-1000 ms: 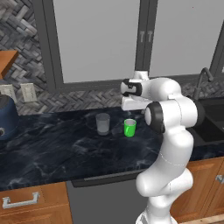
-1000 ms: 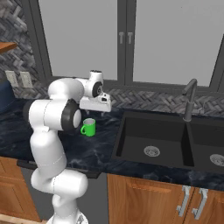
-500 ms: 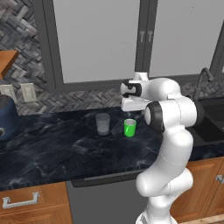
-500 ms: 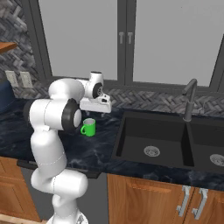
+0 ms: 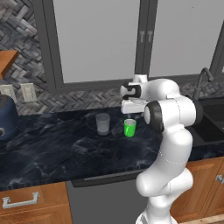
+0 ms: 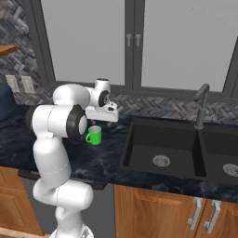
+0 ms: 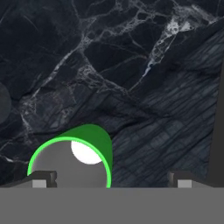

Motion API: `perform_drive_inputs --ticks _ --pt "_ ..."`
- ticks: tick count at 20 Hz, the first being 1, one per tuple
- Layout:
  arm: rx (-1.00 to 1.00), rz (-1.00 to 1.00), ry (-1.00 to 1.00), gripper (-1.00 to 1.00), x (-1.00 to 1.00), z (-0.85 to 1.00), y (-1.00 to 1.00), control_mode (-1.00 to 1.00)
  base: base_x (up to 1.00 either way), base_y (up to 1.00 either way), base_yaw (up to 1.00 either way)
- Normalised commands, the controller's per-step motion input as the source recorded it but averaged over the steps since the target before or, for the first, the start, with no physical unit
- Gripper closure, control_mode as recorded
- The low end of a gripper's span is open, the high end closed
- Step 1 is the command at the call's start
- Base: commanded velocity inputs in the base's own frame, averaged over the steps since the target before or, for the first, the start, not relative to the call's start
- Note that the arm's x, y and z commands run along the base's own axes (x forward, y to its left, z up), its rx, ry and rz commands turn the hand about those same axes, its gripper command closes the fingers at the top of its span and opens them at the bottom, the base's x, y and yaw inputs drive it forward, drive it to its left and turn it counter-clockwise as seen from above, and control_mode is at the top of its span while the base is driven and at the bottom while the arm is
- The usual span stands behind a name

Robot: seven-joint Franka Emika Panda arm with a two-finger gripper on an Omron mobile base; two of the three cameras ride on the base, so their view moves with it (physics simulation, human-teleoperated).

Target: Place the mug in the left basin and the glass cup in the right basin of the sink.

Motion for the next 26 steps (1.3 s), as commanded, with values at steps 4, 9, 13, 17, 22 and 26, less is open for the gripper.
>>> perform_drive_inputs --ticks 4,9,13,17,22,26 --pt "0.00 0.00 0.00 -1.00 0.00 -0.04 0.00 -1.00 0.00 0.00 0.00" --pt "0.00 0.00 0.00 -1.00 -0.05 0.00 0.00 -1.00 0.00 0.00 0.00" --pt "0.00 0.00 0.00 -1.00 -0.02 -0.06 0.00 -1.00 0.00 0.00 0.00" --pt "0.00 0.00 0.00 -1.00 -0.04 -0.06 0.00 -1.00 0.00 0.00 0.00" --pt "0.00 0.00 0.00 -1.00 -0.05 -0.05 -0.01 -1.00 0.00 0.00 0.00" --pt "0.00 0.00 0.00 -1.00 -0.07 -0.05 0.00 -1.00 0.00 0.00 0.00"
